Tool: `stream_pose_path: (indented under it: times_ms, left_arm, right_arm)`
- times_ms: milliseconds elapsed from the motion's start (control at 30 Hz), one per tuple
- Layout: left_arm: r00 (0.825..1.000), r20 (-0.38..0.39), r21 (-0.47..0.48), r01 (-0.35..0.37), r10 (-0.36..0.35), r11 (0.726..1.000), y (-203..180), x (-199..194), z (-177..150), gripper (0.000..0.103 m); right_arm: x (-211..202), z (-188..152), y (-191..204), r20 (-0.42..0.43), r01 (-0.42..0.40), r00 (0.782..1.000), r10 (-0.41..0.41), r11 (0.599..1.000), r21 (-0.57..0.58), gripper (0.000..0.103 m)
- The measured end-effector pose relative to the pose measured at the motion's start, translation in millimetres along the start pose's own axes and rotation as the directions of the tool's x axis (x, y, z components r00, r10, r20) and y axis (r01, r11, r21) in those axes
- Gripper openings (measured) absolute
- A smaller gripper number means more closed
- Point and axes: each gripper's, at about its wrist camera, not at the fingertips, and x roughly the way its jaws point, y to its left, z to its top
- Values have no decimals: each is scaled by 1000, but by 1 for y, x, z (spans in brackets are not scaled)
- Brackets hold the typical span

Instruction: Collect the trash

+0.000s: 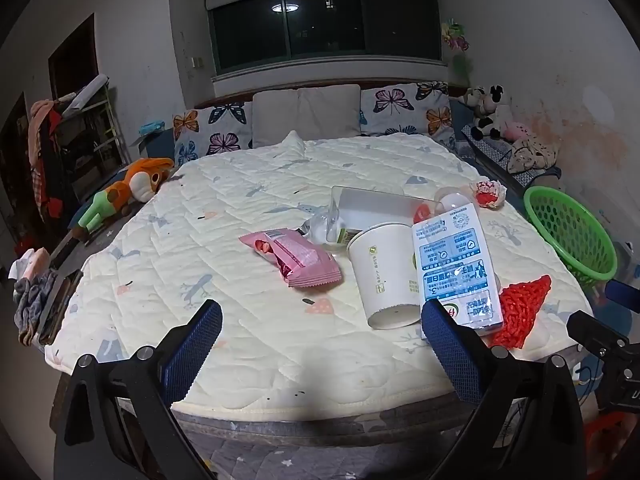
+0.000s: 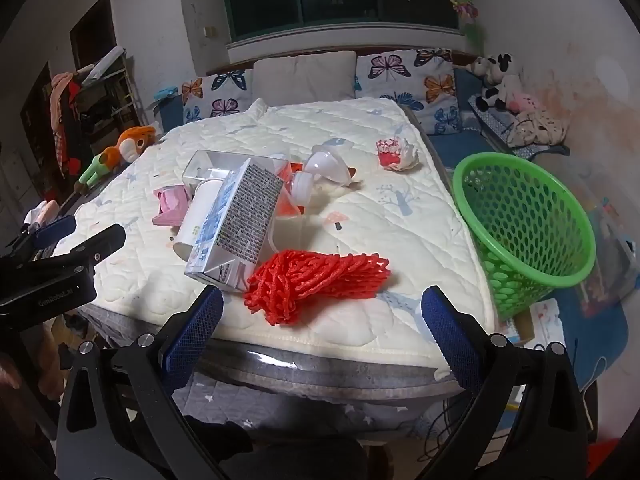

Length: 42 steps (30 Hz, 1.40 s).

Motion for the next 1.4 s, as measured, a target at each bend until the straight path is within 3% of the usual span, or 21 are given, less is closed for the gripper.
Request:
stream_pose_path:
  times_ms: [1400]
  left_arm:
    - [1000, -5, -29, 11, -11, 1000, 1, 3, 2, 97]
  right_arm:
    - [1, 2, 0, 2, -9, 1000, 9, 1000, -3, 99]
